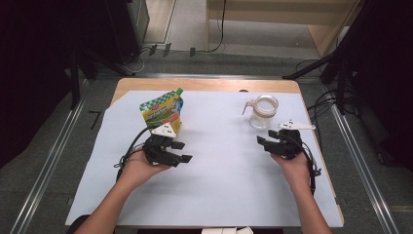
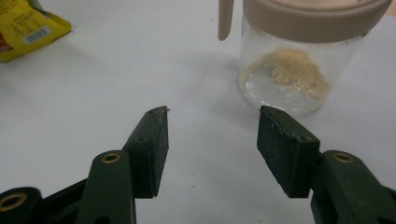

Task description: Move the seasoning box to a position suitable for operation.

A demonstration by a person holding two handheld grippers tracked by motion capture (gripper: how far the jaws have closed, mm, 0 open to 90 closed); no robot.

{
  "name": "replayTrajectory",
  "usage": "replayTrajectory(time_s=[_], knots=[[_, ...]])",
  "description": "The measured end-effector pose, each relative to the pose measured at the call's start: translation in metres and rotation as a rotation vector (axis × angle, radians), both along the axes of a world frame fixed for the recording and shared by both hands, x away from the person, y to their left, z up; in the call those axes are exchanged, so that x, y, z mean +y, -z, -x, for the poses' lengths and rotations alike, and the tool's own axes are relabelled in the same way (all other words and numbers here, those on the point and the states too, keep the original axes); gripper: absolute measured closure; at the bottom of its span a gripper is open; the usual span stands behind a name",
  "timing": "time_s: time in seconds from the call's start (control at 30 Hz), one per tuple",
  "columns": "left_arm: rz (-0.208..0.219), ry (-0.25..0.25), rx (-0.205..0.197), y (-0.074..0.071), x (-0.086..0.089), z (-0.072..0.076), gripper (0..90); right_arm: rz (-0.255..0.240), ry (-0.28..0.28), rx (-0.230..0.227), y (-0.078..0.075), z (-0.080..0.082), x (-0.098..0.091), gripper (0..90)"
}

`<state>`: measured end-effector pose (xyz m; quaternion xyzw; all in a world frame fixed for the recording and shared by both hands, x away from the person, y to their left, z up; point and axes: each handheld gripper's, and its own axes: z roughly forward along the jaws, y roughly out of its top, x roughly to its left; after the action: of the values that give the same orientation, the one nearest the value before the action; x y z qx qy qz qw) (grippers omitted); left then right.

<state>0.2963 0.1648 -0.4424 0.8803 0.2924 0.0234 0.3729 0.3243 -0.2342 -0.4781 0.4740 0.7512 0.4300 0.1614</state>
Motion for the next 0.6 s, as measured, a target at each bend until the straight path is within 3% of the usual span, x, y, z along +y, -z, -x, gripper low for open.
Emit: replayTrajectory(time_s=[0.23, 0.33, 0.5, 0.6], knots=[[0.012, -0.004, -0.005, -0.001, 0.001, 0.000, 41.5, -0.023, 0.037, 0.007, -0.007, -0.020, -0.002, 38.7], [0.003, 0.000, -0.003, 0.000, 0.000, 0.001, 41.5, -0.015, 0.059, -0.021, -0.008, -0.029, -0.003, 33.1], [0.002, 0.003, -0.008, 0.001, -0.001, 0.002, 41.5, -0.046, 0.127, 0.025, -0.004, -0.041, -0.004, 19.0], [-0.003, 0.002, -0.007, 0.002, -0.001, 0.001, 41.7, -0.012, 0.141, -0.021, -0.002, -0.044, -0.001, 13.3]])
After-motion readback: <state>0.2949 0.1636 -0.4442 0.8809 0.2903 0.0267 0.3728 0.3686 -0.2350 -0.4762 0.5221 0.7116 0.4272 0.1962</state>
